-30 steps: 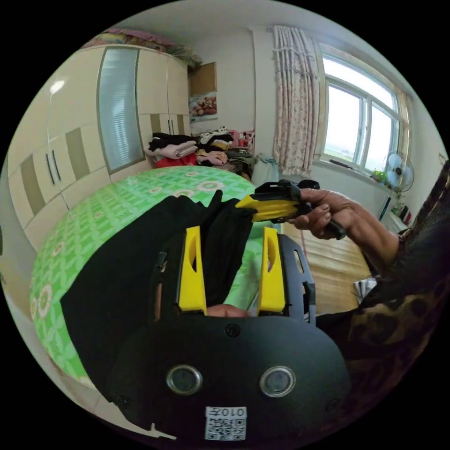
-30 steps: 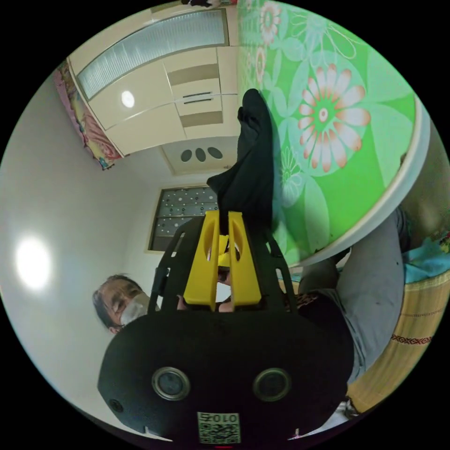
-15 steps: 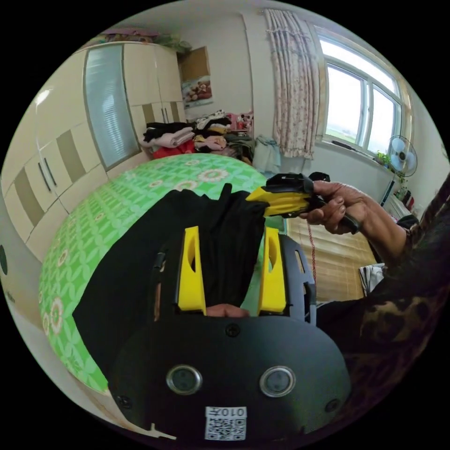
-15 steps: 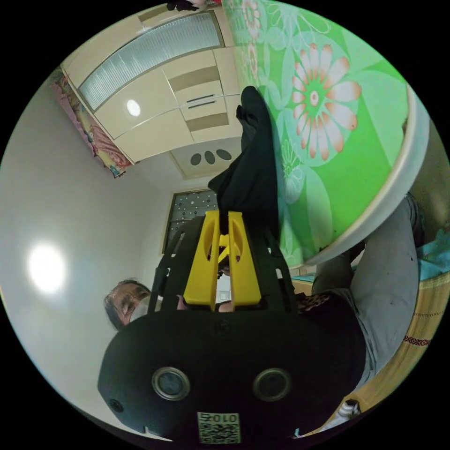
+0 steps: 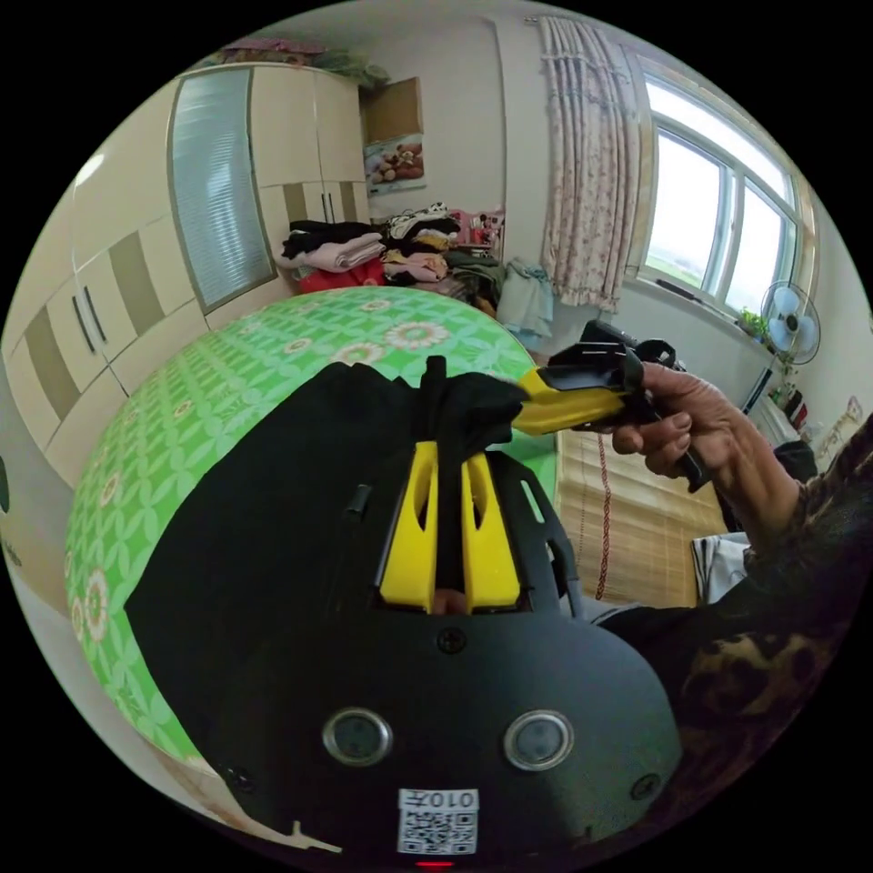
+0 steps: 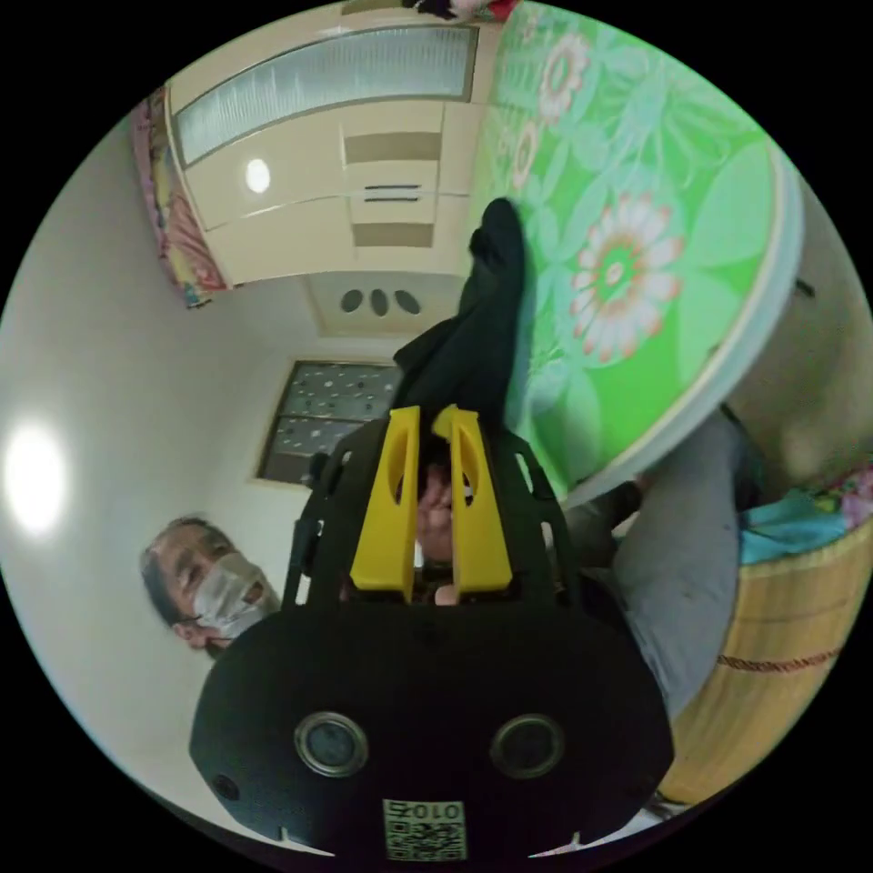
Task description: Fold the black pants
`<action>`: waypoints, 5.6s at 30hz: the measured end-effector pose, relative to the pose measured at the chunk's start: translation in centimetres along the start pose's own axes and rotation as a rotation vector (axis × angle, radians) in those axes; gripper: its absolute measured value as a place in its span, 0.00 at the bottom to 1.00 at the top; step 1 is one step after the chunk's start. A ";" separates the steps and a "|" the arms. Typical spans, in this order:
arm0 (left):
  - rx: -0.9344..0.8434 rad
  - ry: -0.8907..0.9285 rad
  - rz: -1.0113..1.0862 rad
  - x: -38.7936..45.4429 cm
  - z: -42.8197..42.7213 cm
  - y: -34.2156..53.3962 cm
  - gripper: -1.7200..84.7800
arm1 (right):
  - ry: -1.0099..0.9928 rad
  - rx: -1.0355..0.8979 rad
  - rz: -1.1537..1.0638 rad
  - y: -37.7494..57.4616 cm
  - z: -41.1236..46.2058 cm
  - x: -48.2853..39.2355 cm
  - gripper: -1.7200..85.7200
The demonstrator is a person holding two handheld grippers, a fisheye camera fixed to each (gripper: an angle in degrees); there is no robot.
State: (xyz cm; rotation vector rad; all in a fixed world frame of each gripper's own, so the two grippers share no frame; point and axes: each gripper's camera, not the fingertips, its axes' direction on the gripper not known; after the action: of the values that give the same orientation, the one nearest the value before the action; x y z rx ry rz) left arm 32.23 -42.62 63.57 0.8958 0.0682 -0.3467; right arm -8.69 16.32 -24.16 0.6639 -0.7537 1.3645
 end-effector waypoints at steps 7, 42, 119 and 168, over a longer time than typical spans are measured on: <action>0.011 -0.013 0.070 1.1 -1.0 -1.5 0.05 | 0.010 -0.085 -0.010 -0.8 3.9 -1.2 0.26; -0.058 0.421 -0.863 -41.3 -15.9 2.4 0.22 | 0.130 -0.143 -0.031 1.4 3.4 0.9 0.09; -0.092 0.568 -1.389 -70.5 -31.9 -5.3 0.03 | 0.356 -0.403 0.389 -35.4 36.4 37.3 0.09; 0.771 -0.222 -2.126 -58.9 -72.3 51.1 0.03 | 0.280 -1.640 -0.138 -35.3 144.2 90.1 0.09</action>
State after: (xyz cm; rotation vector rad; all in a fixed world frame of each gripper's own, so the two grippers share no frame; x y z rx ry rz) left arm -0.52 58.39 68.60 1.2154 0.7361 -2.5703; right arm 18.30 -46.93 135.32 -0.7457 -1.2367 0.3482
